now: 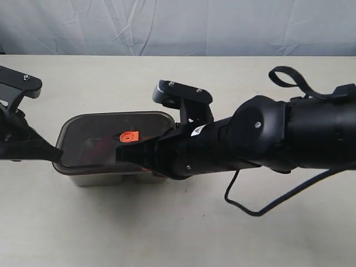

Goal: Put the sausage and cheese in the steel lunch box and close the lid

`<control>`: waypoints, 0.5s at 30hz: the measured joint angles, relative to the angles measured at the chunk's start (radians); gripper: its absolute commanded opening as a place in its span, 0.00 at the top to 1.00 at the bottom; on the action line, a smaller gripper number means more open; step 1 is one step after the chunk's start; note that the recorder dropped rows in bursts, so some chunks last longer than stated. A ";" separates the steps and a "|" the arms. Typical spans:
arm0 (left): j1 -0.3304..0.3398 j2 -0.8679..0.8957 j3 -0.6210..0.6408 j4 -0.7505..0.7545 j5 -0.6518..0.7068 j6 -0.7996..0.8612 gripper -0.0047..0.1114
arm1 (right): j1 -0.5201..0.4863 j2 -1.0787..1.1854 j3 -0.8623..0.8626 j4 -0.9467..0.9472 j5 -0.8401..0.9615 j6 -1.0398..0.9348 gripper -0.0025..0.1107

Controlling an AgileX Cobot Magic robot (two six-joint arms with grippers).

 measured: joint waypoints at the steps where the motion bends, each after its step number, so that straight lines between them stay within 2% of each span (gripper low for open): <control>1: 0.002 0.012 0.000 -0.014 -0.013 0.000 0.96 | -0.012 -0.015 0.000 -0.010 -0.016 0.000 0.98; 8: 0.006 0.038 -0.004 -0.037 -0.038 0.000 0.96 | -0.140 -0.020 -0.005 -0.024 -0.040 0.000 0.98; 15: 0.006 0.059 -0.031 -0.039 -0.044 0.000 0.96 | -0.181 -0.020 -0.005 -0.059 -0.043 0.000 0.98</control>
